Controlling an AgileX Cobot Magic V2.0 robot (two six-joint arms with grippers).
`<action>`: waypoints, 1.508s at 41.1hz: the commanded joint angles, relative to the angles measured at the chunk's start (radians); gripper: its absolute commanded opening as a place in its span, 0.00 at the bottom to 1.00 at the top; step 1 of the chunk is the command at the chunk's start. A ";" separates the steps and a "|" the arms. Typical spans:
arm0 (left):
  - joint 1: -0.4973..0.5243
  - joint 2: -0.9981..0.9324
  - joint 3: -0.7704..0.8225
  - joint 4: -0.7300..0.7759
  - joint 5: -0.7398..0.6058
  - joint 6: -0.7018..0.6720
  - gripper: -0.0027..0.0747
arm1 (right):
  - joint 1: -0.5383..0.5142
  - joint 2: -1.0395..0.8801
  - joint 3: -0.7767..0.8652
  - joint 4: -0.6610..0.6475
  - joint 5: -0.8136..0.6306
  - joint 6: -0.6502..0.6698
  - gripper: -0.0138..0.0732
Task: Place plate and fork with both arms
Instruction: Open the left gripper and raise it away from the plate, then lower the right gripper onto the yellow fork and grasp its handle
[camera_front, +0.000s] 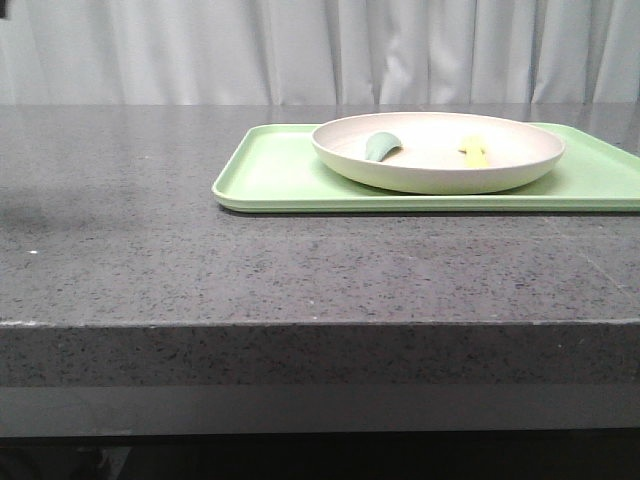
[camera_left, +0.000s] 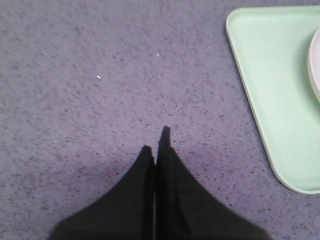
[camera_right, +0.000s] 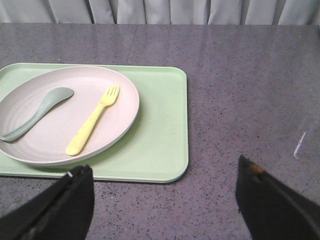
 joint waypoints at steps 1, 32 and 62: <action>0.011 -0.171 0.106 0.040 -0.212 -0.008 0.01 | 0.000 0.007 -0.038 -0.002 -0.068 -0.005 0.85; 0.011 -0.849 0.638 0.050 -0.516 -0.008 0.01 | 0.024 0.381 -0.219 0.127 -0.029 -0.005 0.85; 0.011 -0.849 0.640 0.050 -0.516 -0.008 0.01 | 0.235 1.186 -0.947 0.107 0.355 0.165 0.80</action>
